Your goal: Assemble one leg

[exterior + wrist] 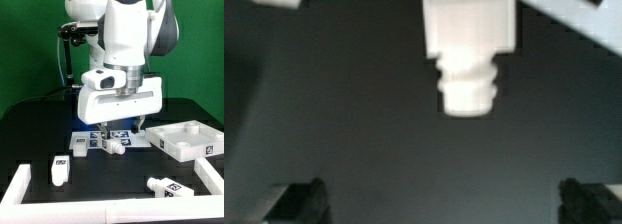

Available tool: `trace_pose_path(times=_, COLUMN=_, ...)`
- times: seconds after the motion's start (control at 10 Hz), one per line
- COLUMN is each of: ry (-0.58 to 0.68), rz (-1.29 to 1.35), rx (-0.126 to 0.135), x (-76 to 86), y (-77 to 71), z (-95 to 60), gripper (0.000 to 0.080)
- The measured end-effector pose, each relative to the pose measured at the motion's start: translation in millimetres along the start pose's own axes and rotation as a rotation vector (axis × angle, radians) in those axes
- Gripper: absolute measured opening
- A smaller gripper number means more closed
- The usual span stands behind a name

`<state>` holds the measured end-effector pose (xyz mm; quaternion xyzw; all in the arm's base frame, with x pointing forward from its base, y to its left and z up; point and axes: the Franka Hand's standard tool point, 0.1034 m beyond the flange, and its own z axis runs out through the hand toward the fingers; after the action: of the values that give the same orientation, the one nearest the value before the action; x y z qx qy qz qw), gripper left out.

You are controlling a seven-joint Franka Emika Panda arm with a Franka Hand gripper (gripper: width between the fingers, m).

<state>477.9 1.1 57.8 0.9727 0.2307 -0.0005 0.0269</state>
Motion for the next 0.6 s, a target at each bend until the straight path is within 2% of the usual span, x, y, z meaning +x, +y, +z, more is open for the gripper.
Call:
trace_pose_path(times=0.2, ry=0.018, rz=-0.004, rx=-0.013, x=53.1, y=15.7, z=-11.4, gripper=0.0649)
trace_pose_path(times=0.3, ry=0.024, rz=-0.004, rx=-0.024, x=72.4, y=26.4, z=-11.0, gripper=0.0649)
trace_pose_path(times=0.4, ry=0.028, rz=-0.007, rx=-0.031, x=80.0, y=29.9, z=-8.2, gripper=0.0649)
trace_pose_path(times=0.6, ry=0.026, rz=-0.007, rx=-0.03, x=78.3, y=29.6, z=-7.8, gripper=0.0649)
